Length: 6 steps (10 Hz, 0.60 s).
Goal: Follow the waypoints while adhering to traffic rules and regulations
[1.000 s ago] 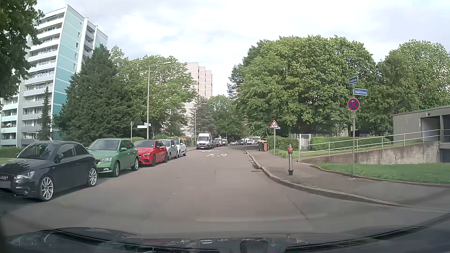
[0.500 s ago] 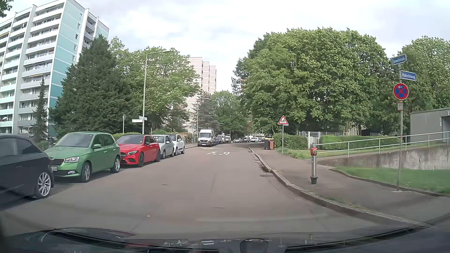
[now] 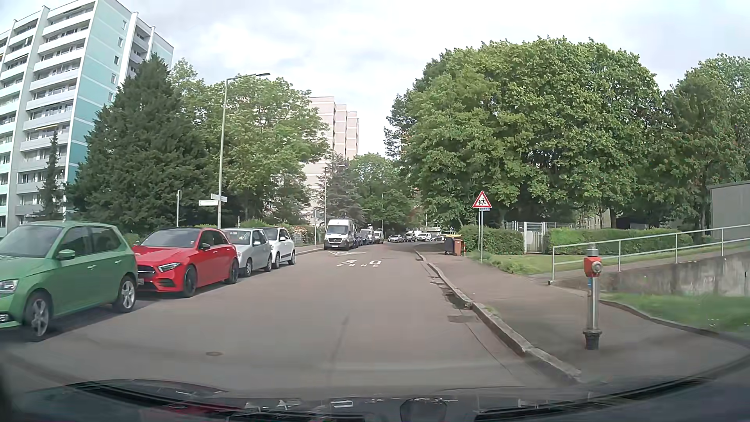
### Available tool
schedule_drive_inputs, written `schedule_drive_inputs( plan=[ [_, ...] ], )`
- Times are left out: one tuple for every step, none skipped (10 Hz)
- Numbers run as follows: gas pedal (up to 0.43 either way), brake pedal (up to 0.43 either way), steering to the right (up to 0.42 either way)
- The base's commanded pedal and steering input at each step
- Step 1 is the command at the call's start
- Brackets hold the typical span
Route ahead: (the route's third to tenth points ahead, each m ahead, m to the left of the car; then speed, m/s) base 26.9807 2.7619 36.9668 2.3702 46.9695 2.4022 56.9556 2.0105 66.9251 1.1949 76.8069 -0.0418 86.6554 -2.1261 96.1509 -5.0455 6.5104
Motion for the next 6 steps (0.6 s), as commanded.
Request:
schedule_drive_inputs(
  plan=[
    [0.177, 0.000, -0.003],
    [0.177, 0.000, 0.002],
    [0.157, 0.000, 0.001],
    [0.150, 0.000, -0.002],
    [0.118, 0.000, -0.003],
    [0.118, 0.000, -0.001]
  ],
)
